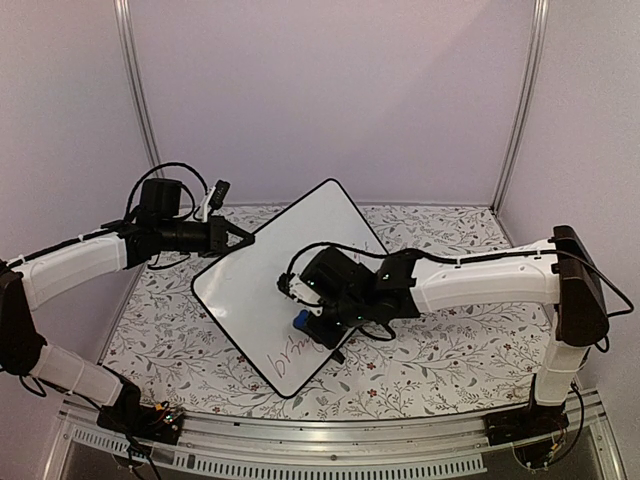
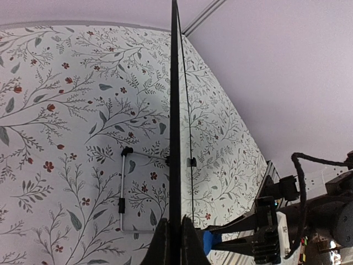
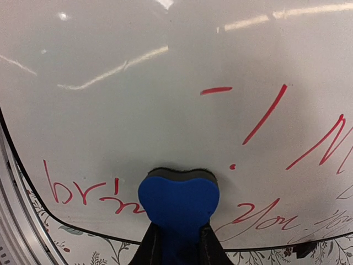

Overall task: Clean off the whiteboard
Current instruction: Erase the whiteboard at the center of the board.

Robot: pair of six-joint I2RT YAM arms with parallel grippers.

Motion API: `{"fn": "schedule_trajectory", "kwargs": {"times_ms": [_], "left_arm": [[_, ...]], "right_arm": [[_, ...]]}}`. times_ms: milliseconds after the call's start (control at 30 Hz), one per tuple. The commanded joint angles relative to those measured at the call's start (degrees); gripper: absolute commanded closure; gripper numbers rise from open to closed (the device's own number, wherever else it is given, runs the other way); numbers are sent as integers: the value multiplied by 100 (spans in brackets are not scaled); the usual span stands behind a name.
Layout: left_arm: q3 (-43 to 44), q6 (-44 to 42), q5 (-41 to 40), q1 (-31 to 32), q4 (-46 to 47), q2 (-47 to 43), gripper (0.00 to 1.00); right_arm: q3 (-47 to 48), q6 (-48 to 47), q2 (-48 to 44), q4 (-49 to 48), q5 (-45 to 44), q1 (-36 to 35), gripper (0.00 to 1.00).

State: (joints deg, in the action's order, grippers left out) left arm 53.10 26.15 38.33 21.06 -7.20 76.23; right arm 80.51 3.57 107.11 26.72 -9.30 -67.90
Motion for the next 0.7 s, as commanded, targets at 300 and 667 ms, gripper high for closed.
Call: {"fn": "schedule_trajectory", "kwargs": {"times_ms": [300, 667], "left_arm": [[59, -151, 15, 86, -64, 99, 100], [60, -149, 25, 82, -69, 85, 100]], "right_arm": [[1146, -296, 21, -62, -322, 282, 96], [1364, -296, 492, -210, 318, 453, 96]]}}
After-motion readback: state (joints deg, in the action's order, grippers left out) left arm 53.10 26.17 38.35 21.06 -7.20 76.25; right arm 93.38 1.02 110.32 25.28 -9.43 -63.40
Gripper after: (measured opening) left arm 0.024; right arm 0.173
